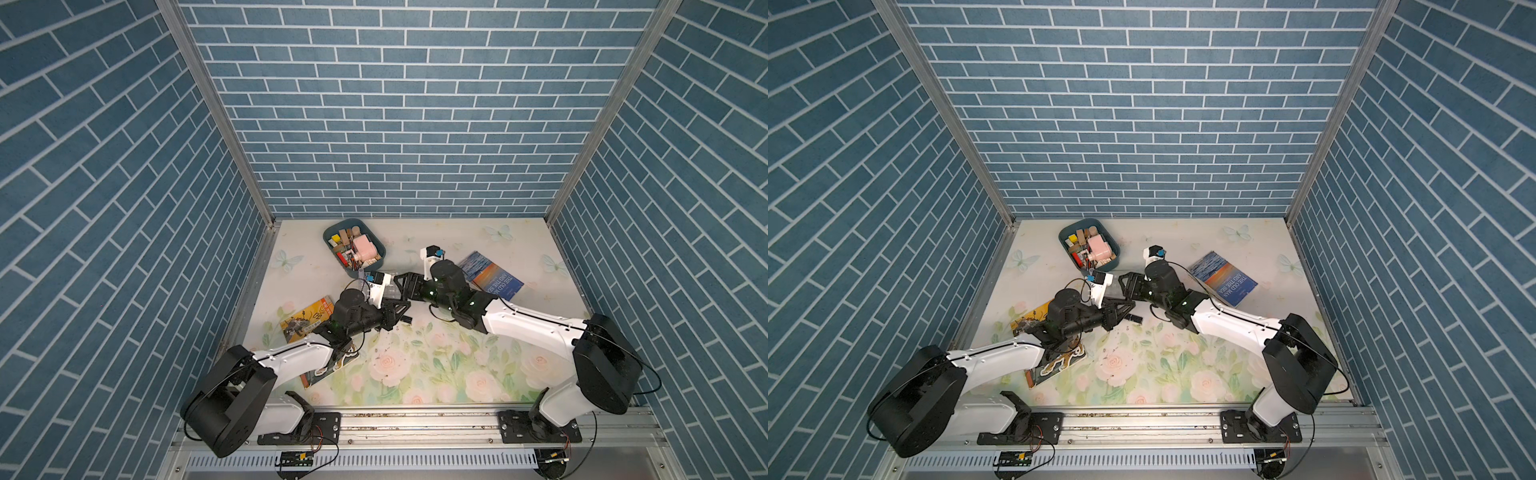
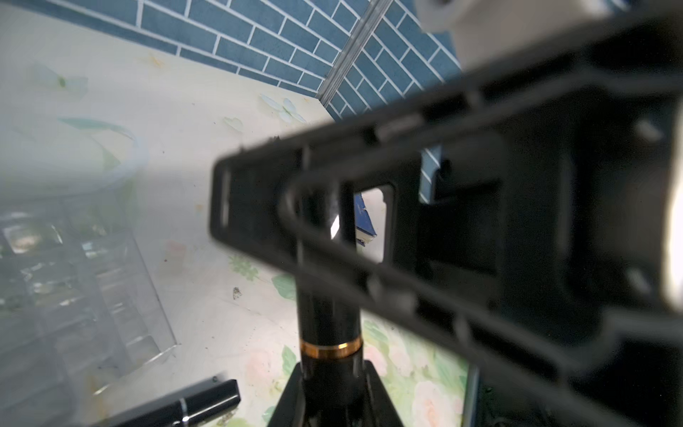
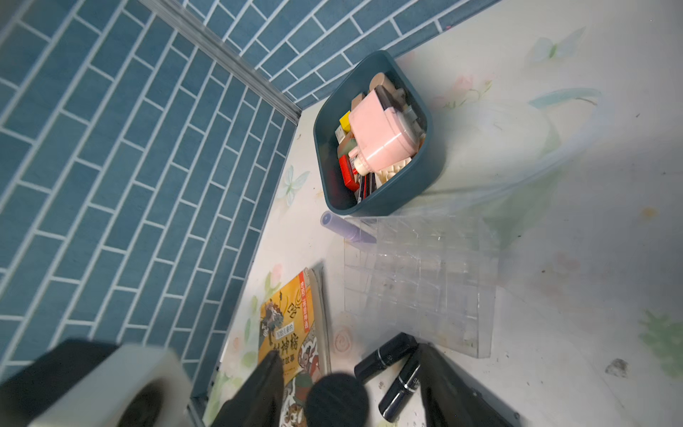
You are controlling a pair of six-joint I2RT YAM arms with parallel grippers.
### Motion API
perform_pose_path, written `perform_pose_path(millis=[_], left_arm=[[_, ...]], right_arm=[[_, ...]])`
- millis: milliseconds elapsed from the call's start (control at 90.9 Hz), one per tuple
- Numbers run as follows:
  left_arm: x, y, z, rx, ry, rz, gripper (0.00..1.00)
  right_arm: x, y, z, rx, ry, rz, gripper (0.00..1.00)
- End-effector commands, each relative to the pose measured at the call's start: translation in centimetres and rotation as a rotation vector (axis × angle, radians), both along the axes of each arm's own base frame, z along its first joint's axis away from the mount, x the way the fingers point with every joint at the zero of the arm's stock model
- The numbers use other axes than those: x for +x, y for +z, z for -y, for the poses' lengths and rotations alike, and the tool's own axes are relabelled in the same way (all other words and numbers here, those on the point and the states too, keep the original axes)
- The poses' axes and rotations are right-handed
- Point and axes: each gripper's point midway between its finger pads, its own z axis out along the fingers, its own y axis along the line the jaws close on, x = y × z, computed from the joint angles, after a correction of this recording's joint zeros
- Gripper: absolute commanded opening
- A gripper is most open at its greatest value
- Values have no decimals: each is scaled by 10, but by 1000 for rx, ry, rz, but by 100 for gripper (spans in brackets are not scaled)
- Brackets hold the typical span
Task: Arrange the lipsticks in the organizer
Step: Pick up the lipstick at the center of the board.
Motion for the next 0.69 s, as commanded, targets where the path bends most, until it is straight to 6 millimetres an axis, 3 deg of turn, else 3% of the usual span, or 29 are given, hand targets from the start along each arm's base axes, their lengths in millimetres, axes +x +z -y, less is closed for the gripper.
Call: perform_pose_path(millis=[0,198,473,682], left_arm=[[0,2,-1,83,-24,122,5],[-4,7,4,66,-73,143,5],[-10,12,4,56,-90,145,5],[-11,15,5,40,-96,145,5]], right_arm=[[-6,29,11,87,154,-12,66],[-21,26,14,19,306,-37,64],[-23,23,4,34,350,-56,44],[-24,17,5,21,340,-68,37]])
